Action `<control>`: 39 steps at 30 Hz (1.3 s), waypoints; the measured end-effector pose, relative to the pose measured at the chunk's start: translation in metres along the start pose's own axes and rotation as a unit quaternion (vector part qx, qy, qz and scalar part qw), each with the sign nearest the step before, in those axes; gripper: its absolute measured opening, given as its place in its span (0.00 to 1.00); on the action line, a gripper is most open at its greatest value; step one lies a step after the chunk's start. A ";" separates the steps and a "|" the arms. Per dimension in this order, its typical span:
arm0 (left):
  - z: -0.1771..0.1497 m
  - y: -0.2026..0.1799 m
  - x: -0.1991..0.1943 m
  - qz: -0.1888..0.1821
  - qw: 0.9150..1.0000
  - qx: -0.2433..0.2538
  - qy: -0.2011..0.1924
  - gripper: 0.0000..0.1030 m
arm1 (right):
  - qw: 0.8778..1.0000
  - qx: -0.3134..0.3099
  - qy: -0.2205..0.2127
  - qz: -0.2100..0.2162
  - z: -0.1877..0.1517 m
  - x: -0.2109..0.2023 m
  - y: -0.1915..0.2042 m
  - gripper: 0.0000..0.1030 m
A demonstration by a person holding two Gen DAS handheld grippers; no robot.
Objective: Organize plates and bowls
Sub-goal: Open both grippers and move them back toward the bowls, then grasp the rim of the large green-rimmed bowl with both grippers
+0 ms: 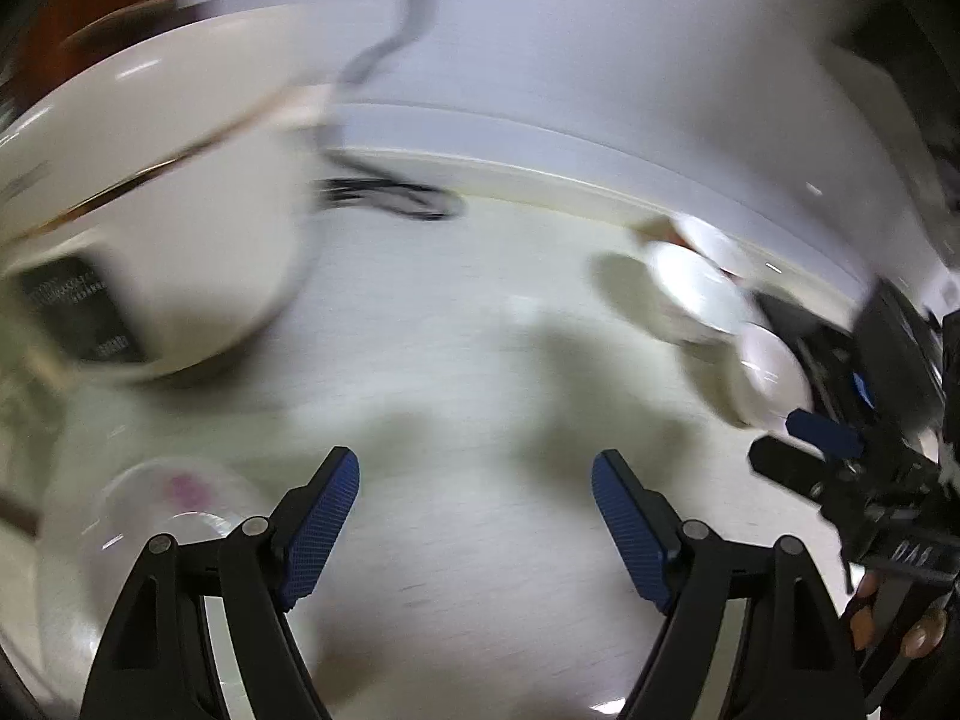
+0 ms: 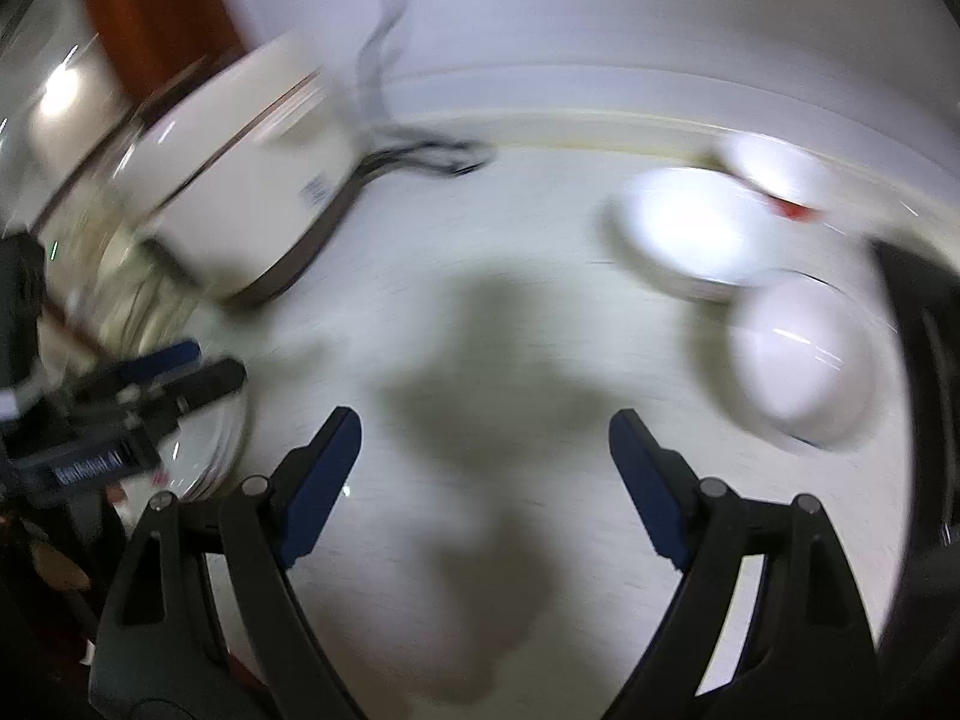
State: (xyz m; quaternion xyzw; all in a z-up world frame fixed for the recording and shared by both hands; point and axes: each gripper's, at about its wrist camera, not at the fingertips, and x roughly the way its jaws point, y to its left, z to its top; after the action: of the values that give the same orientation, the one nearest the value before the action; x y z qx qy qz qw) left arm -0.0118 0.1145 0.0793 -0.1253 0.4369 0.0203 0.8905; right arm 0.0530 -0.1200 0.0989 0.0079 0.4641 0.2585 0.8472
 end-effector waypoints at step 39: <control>0.049 -0.167 0.176 -0.114 0.983 0.012 0.140 0.39 | 0.960 0.260 0.097 -0.022 0.004 0.063 -0.183 0.26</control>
State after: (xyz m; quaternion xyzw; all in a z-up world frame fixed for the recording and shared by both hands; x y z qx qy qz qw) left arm 0.1590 -0.0486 0.0041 -0.1647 0.5407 -0.1043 0.8183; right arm 0.1623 -0.2500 0.0055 0.1925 0.5957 0.1094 0.7721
